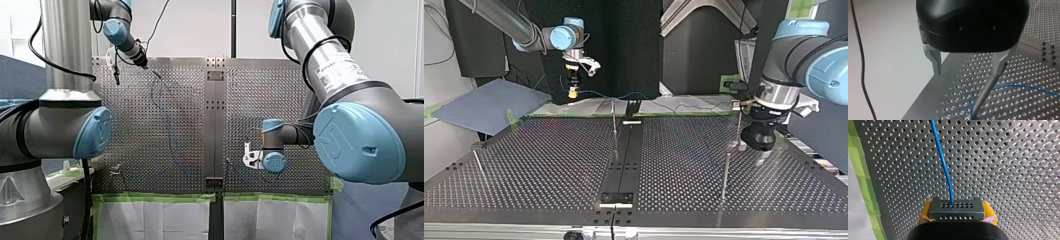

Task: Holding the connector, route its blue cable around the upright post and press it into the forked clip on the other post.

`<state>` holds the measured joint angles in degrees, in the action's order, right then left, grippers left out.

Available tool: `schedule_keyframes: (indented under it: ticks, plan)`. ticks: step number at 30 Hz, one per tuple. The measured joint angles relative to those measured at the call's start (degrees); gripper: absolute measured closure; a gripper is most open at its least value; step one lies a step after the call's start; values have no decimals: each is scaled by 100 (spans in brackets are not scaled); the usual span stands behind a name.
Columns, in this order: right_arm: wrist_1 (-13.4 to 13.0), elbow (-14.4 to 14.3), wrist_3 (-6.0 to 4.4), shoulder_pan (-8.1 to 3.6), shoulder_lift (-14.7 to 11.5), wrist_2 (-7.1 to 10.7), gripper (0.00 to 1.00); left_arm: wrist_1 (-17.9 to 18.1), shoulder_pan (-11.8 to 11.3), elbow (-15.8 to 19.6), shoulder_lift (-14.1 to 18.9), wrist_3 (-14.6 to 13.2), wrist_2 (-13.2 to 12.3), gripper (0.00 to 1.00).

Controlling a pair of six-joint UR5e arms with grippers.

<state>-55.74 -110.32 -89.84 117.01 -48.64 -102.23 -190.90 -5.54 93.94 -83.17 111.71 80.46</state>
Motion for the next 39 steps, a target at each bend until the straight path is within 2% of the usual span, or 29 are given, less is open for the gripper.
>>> schedule_keyframes:
  ticks: [9,25,39]
  plan:
    - [0,4,0,6,2,1,100,-350,100,-120,-3,-15,-19,0]
    - [24,1,0,14,1,9,100,-411,160,-119,-6,91,8,0]
    - [28,-1,0,26,0,9,100,-684,182,-116,-4,64,568,0]
